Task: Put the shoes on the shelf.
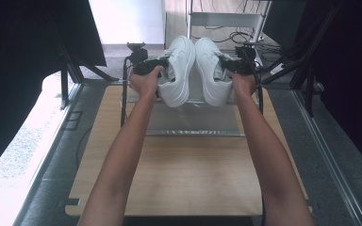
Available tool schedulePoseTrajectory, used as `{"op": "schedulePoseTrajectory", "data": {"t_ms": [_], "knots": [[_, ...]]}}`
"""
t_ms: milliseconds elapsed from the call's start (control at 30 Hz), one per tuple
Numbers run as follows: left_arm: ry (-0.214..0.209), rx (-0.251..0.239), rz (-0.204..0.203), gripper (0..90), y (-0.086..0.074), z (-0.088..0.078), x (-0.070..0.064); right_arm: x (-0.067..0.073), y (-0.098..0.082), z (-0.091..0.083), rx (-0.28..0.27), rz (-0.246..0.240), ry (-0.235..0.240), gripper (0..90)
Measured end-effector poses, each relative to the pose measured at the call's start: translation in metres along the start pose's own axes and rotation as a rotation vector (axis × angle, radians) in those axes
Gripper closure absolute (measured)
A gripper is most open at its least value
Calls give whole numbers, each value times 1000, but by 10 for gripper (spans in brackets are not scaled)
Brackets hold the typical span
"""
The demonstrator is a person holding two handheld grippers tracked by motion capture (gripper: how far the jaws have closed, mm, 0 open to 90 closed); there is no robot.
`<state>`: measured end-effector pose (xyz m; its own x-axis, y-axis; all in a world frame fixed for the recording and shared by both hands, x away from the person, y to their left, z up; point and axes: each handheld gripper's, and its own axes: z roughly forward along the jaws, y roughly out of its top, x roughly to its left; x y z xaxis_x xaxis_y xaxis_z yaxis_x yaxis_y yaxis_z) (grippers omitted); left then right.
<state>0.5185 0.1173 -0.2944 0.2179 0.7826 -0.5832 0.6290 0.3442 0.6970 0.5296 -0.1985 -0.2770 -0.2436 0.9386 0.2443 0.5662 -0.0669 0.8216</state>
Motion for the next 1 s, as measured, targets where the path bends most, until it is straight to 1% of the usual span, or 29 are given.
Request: {"op": "schedulePoseTrajectory", "data": {"t_ms": [33, 100, 133, 167, 200, 233, 267, 300, 333, 400, 433, 467, 533, 567, 633, 700, 767, 867, 967, 1000], "knots": [[5, -4, 1, 809, 0, 1, -1, 3, 0, 2, 1, -10, 0, 817], [-9, -3, -24, 765, 0, 4, -2, 8, 0, 5, 3, -19, -18, 774], [-22, 1, -26, 736, 0, 6, -4, 10, -1, 6, 6, -14, -20, 748], [-23, 13, -18, 686, -1, 10, -6, 12, -2, 9, 14, -10, -19, 717], [-21, -4, -12, 632, -1, 10, -7, 15, -2, 12, 22, -1, -26, 697], [-41, -27, -7, 635, 0, 8, -6, 15, -2, 11, 15, -4, -30, 690], [-43, -24, -7, 624, 1, 7, -5, 15, -2, 11, 15, -11, -29, 670], [-41, -19, 3, 594, 2, 7, -5, 15, -2, 11, 14, -11, -9, 609], [-42, -24, 18, 576, 3, 6, -4, 14, -1, 10, -1, -15, 12, 587], [-40, -29, 35, 552, 5, 2, -4, 15, -1, 7, -36, -18, 32, 566], [-49, -35, 42, 525, 5, 0, -3, 17, 1, 3, -62, -20, 48, 547], [-62, -41, 45, 525, 5, -1, -3, 18, 2, -1, -86, -18, 74, 535], [-68, -41, 59, 523, 5, -5, -3, 20, 3, -6, -98, -26, 89, 531], [-68, -44, 62, 524, 4, -6, -3, 21, 3, -9, -98, -46, 94, 527], [-71, -48, 71, 534, 4, -11, -3, 21, 3, -14, -97, -68, 87, 526], [-72, -56, 90, 552, 4, -19, -2, 19, 2, -20, -116, -76, 89, 533], [-76, -69, 96, 560, 4, -27, -1, 16, 1, -28, -127, -84, 91, 540], [-72, -76, 109, 570, 6, -37, 2, 11, 0, -36, -129, -98, 97, 550], [-50, -82, 137, 587, 5, -49, 7, 5, -1, -46, -130, -121, 93, 573], [-40, -83, 141, 596, 3, -54, 11, 3, -2, -49, -132, -132, 91, 577]]}}
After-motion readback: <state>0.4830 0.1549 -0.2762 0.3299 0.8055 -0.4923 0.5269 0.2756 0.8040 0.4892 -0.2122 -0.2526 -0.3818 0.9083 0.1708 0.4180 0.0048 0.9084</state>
